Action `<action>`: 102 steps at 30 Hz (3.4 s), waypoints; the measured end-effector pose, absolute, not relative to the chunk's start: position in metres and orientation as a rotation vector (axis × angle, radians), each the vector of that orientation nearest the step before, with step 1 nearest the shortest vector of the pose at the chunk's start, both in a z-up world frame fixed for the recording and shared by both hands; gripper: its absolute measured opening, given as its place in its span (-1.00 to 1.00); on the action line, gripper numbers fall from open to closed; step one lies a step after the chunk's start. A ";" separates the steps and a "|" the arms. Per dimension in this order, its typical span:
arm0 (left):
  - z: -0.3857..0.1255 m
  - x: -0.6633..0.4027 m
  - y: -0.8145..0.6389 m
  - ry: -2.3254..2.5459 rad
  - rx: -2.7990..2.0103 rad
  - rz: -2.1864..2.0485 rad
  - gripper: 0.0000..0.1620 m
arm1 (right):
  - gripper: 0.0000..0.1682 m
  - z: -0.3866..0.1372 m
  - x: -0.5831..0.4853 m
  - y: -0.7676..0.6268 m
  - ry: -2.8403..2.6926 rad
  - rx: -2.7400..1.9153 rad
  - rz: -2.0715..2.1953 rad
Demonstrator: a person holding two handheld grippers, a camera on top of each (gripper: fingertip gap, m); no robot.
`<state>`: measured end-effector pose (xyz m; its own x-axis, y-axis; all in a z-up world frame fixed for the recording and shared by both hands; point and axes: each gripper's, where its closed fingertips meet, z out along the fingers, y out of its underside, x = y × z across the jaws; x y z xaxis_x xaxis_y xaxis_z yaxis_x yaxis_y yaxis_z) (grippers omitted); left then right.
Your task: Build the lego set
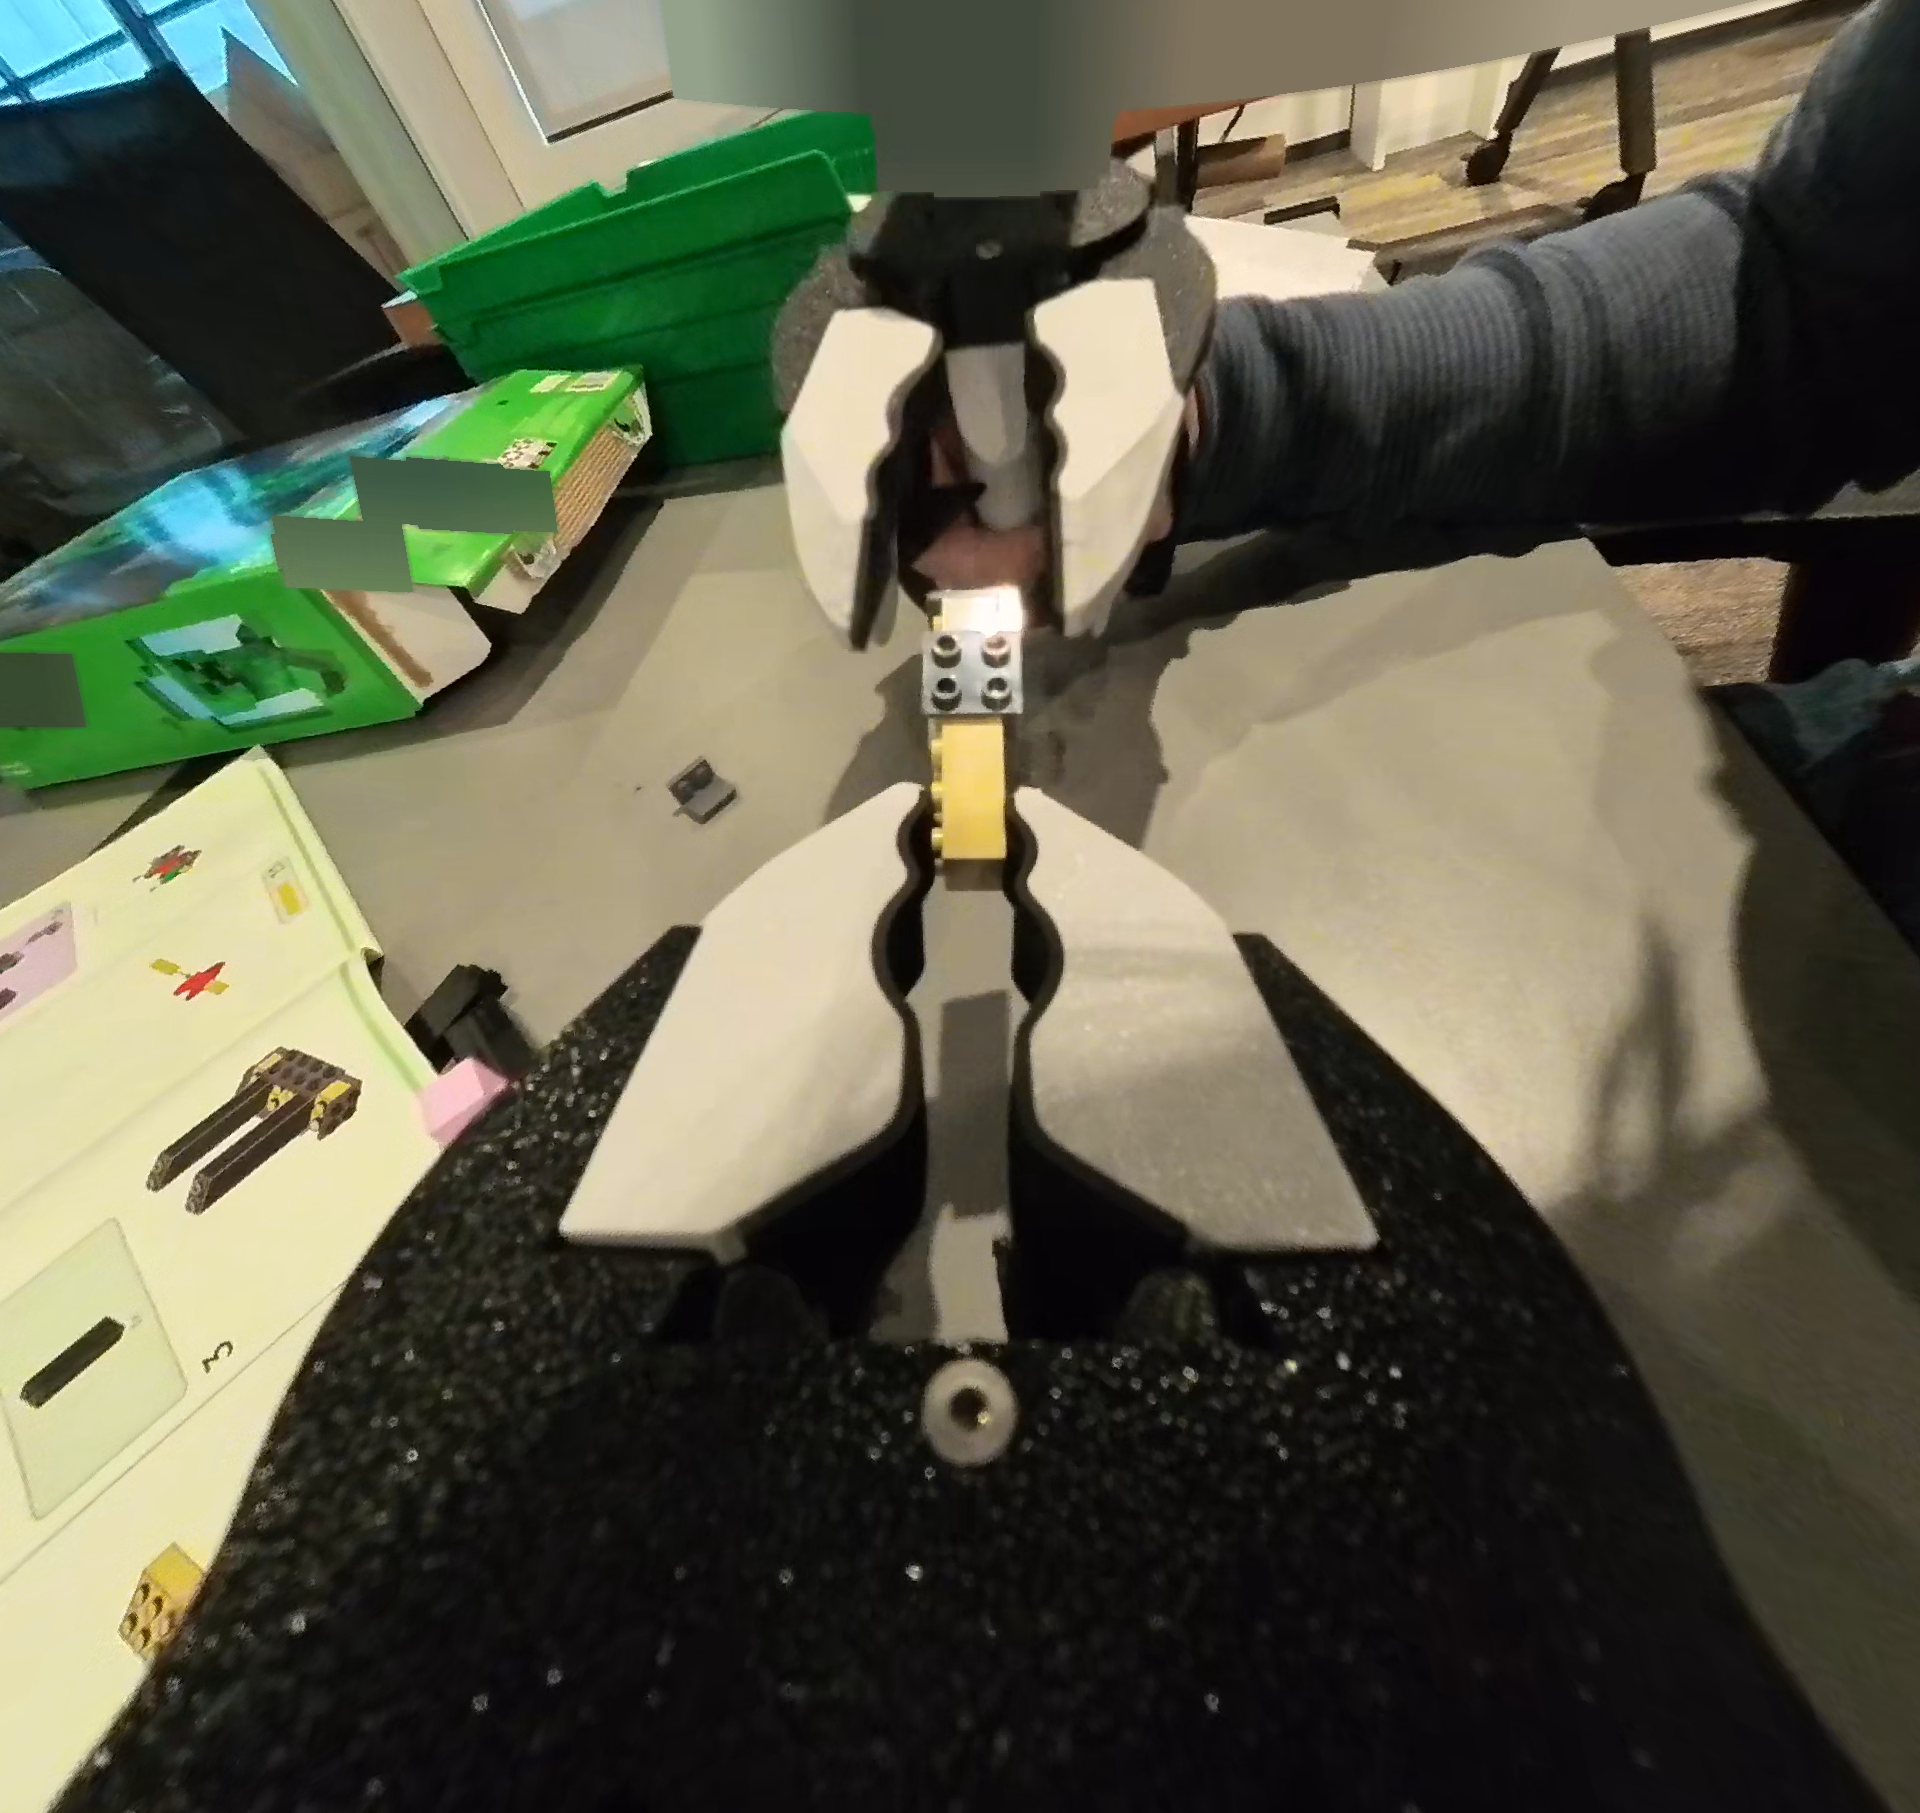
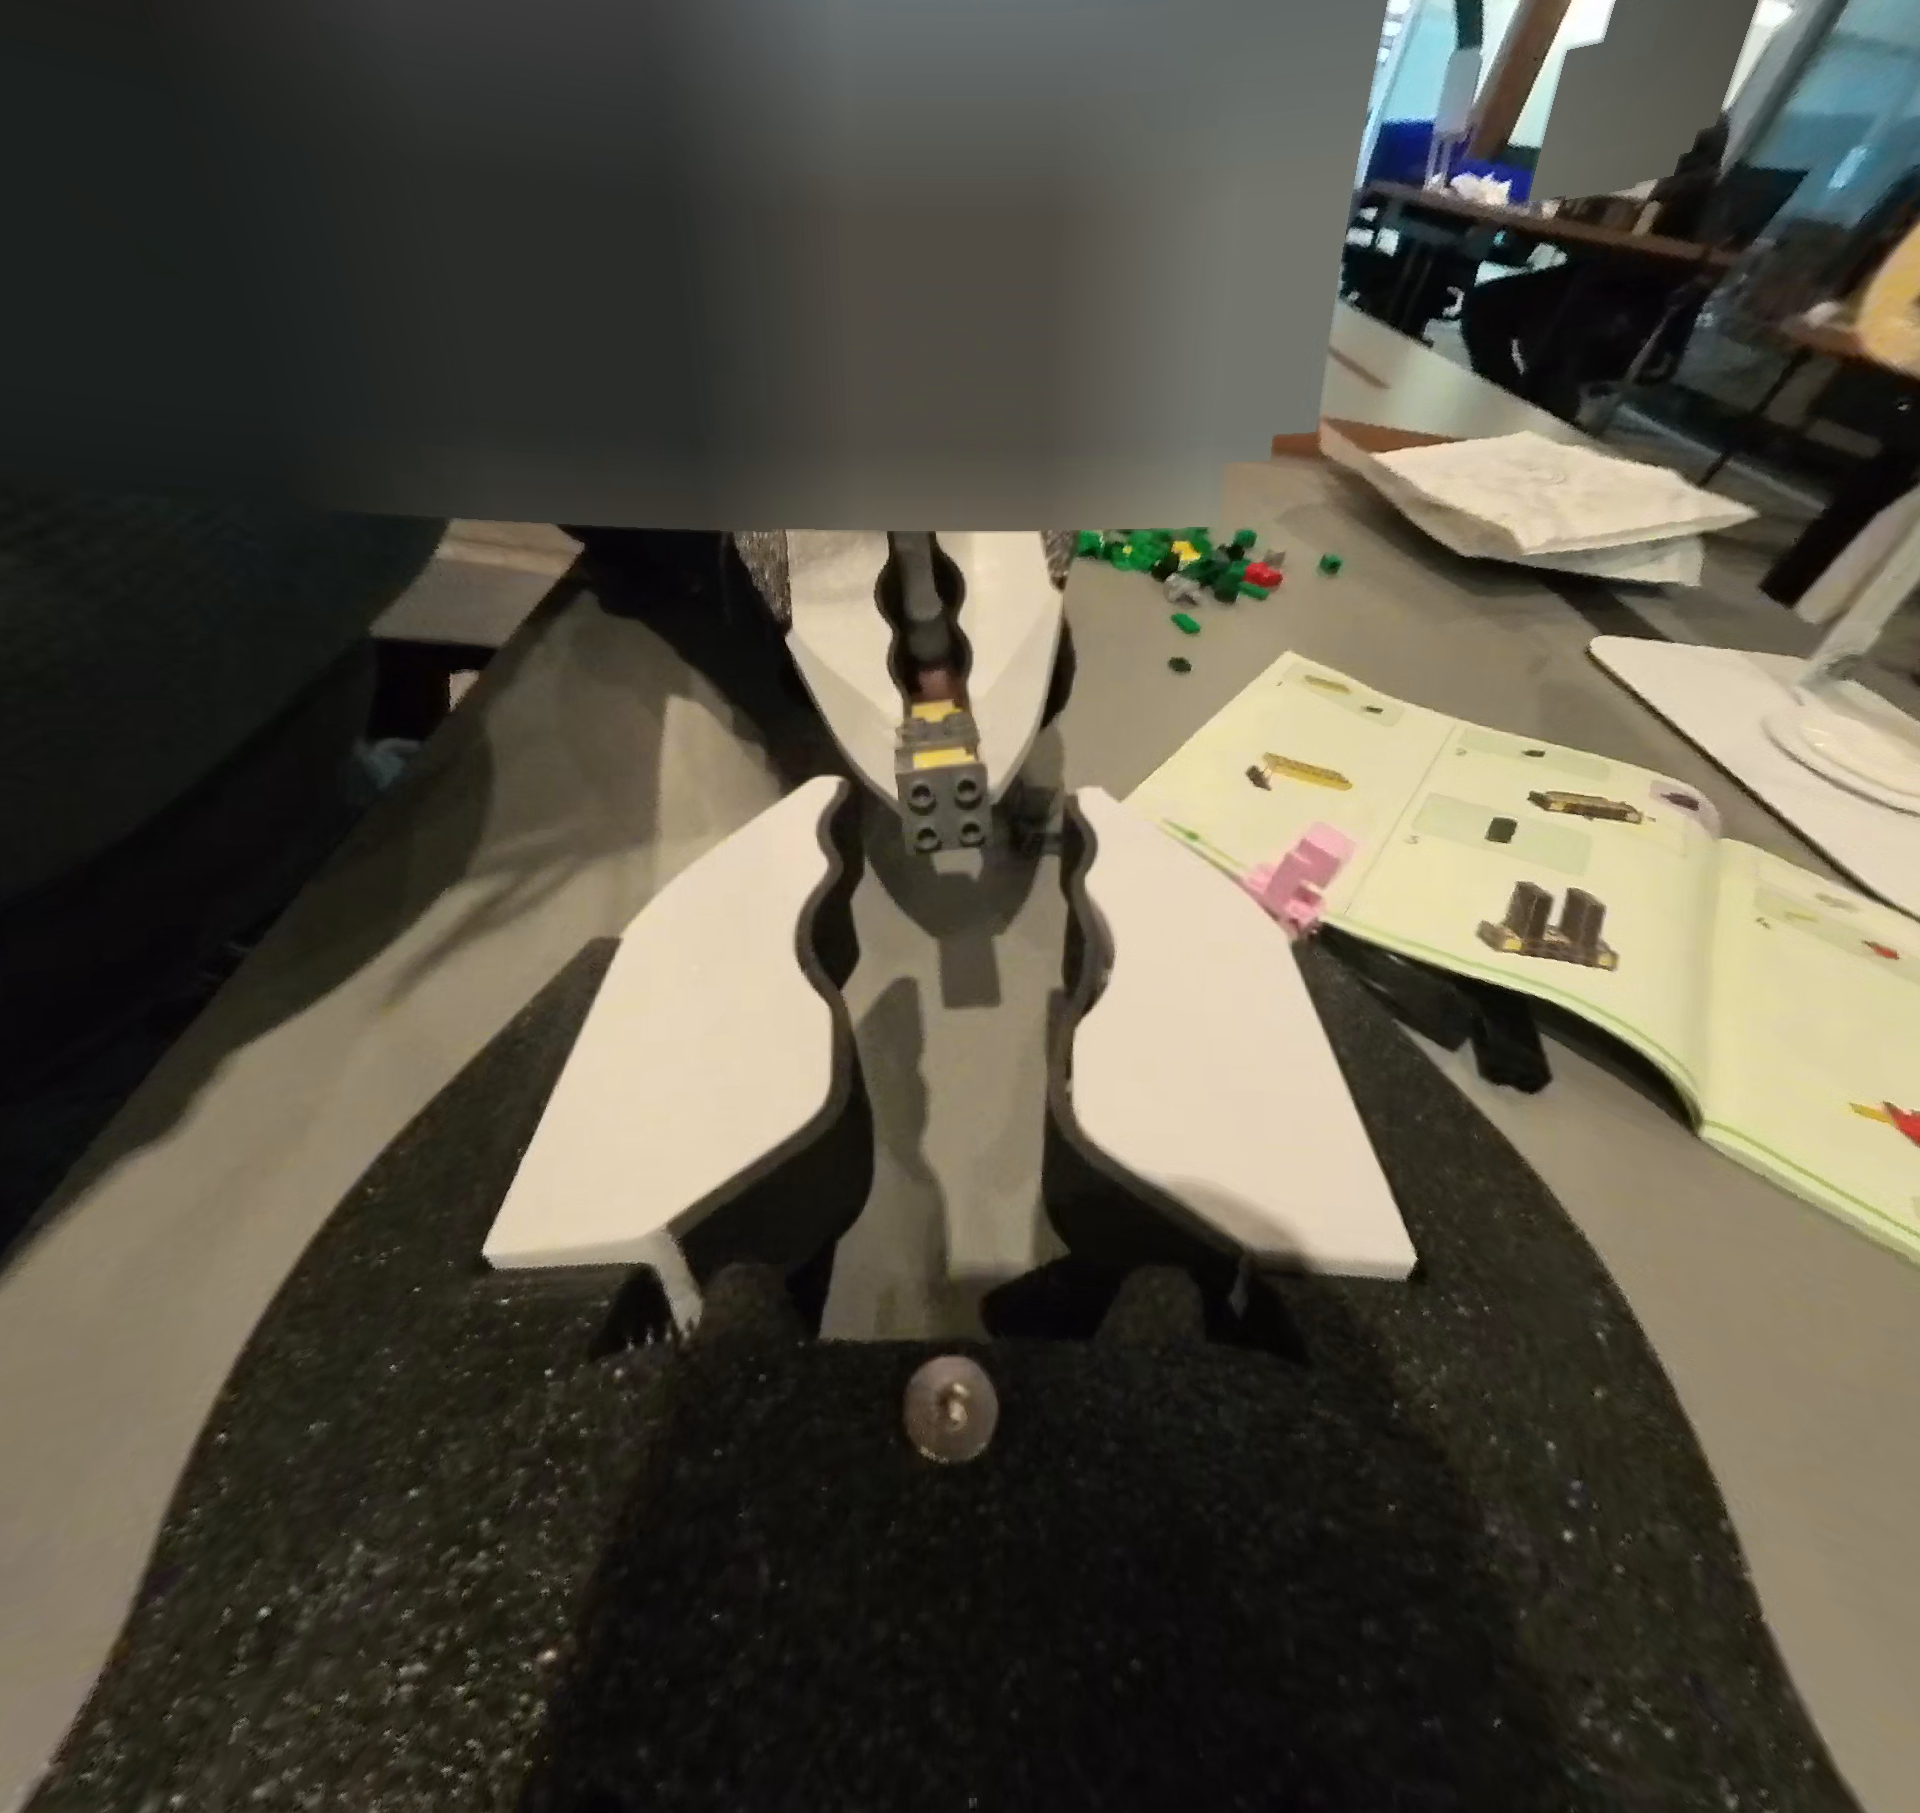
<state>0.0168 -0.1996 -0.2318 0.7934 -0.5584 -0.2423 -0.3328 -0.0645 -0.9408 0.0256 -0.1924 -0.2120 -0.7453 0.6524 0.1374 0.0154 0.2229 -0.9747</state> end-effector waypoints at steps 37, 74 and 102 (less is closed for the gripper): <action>-0.233 0.022 -0.202 0.743 -1.668 -0.228 -0.86 | -0.76 -0.221 0.021 -0.210 -2.023 -0.594 1.566; -0.234 0.020 -0.202 0.725 -1.670 -0.256 -0.86 | -0.80 -0.222 0.022 -0.207 -2.023 -0.602 1.569; -0.238 0.018 -0.200 0.739 -1.689 -0.207 -0.86 | -0.56 -0.224 0.019 -0.206 -2.020 -0.617 1.519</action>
<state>0.0178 -0.1995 -0.2381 0.7806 -0.5719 -0.2522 -0.3574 -0.0773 -0.9308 0.0192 -0.2062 -0.2237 -0.7532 0.6423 0.1420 0.0417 0.2621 -0.9641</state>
